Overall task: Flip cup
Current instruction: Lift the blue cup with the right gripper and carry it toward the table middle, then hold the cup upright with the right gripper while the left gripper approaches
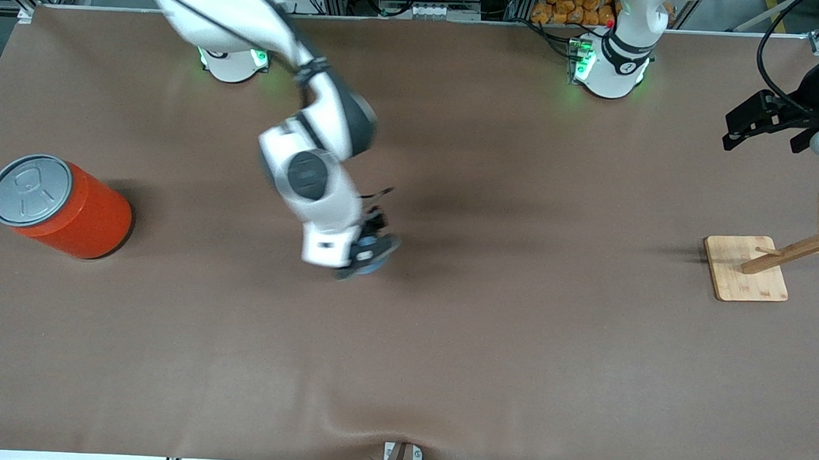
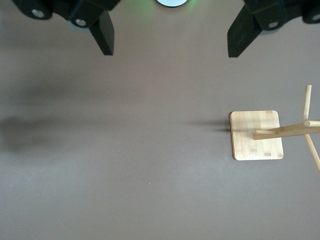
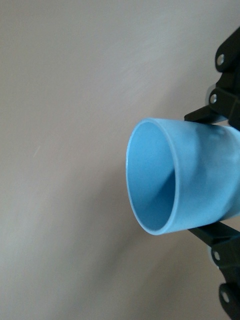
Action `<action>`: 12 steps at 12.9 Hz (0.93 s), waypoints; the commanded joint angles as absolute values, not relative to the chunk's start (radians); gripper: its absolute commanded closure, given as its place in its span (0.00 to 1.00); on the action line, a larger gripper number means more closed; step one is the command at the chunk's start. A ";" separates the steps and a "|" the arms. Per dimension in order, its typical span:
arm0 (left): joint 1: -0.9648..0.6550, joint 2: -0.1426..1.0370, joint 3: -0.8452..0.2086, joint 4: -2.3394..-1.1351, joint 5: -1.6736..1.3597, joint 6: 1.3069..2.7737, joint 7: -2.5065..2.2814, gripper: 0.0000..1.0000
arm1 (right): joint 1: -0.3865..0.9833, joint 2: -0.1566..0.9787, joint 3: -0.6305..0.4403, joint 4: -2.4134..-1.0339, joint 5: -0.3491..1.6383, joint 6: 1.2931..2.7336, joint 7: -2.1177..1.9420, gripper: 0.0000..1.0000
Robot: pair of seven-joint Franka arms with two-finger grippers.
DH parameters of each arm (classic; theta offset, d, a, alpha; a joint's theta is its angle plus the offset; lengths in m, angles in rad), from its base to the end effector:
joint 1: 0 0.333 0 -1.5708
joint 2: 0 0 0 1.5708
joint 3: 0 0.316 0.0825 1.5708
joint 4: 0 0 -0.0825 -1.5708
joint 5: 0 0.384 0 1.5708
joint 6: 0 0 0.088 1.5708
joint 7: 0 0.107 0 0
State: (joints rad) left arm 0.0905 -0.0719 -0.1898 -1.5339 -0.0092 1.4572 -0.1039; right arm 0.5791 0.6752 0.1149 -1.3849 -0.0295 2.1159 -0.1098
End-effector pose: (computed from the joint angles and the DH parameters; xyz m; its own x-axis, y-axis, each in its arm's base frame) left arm 0.5172 -0.0569 0.6697 1.0000 0.0041 -0.0056 0.0041 -1.0000 -0.0050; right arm 0.5757 0.4545 0.3208 0.7024 0.7088 0.0644 0.7115 -0.7016 -0.0388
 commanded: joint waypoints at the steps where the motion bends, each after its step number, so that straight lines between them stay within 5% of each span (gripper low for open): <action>1: 0.095 -0.069 -0.192 -1.525 -0.023 1.443 -0.086 0.00 | 0.639 0.767 0.100 -1.239 -0.084 2.169 -0.390 1.00; 6: 0.103 -0.031 -0.190 -1.563 -0.116 1.448 -0.086 0.00 | 0.779 0.863 0.086 -1.229 -0.164 2.327 -0.511 1.00; 12: 0.071 0.115 -0.202 -1.566 -0.244 1.554 -0.087 0.00 | 0.861 0.917 0.043 -1.218 -0.198 2.350 -0.508 0.94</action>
